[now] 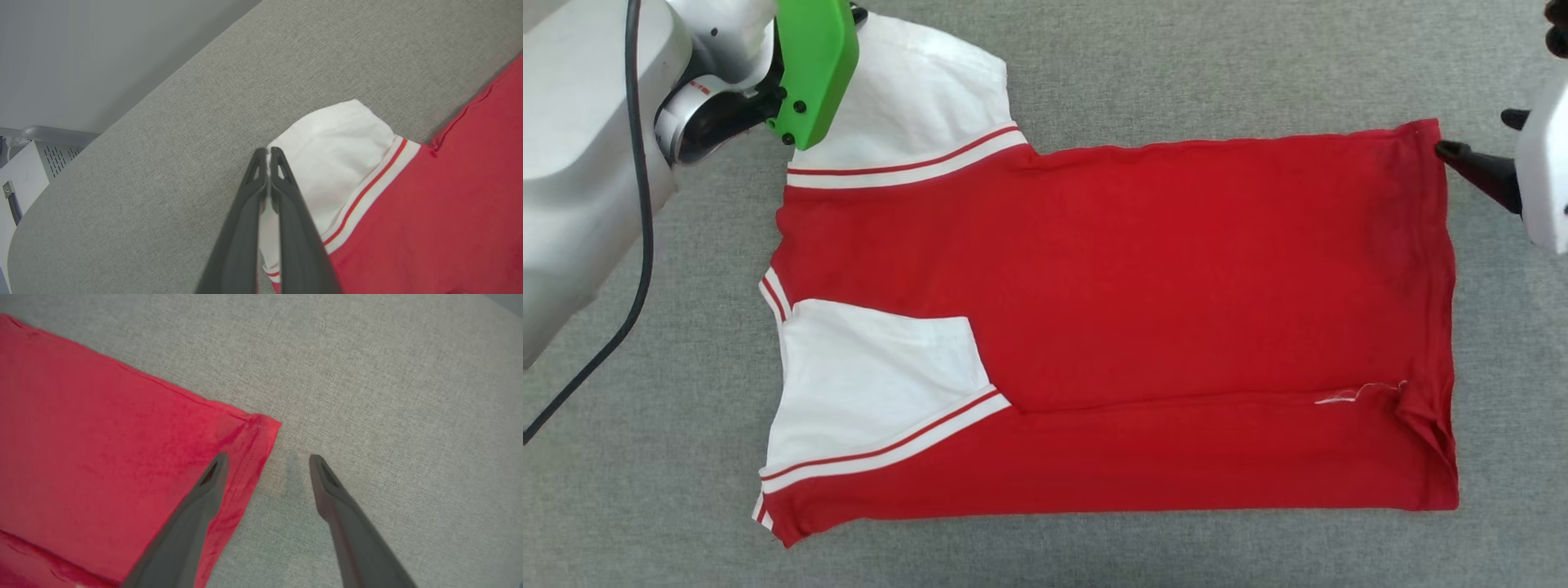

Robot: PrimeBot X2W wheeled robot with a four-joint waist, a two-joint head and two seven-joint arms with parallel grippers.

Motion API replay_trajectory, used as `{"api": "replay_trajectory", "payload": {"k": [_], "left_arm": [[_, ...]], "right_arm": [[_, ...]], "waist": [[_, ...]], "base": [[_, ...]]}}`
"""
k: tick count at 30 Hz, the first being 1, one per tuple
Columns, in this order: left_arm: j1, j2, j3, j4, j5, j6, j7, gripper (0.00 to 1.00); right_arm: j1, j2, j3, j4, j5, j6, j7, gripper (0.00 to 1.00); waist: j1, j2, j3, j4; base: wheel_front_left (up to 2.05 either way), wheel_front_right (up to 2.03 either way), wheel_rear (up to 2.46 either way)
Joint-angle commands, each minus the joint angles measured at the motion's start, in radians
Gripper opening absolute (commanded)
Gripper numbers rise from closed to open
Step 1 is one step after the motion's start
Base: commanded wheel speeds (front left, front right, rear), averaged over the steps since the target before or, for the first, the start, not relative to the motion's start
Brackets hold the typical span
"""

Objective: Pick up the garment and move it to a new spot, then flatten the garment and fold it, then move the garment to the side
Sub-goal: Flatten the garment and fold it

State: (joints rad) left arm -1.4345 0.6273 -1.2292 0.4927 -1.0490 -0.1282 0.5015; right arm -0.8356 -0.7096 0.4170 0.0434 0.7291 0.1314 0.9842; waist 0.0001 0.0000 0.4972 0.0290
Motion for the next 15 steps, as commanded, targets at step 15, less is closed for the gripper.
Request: {"api": "replay_trajectory", "payload": {"k": [15], "left_arm": [[-0.049, -0.019, -0.033, -0.036, -0.006, -0.002, -0.065, 0.0]], "right_arm": [[-0.07, 0.052, 0.237, 0.271, -0.031, -0.001, -0.043, 1.0]], "waist": [[-0.0001, 0.0, 0.068, 0.056]], "base": [[0.0, 0.0, 0.0]]}}
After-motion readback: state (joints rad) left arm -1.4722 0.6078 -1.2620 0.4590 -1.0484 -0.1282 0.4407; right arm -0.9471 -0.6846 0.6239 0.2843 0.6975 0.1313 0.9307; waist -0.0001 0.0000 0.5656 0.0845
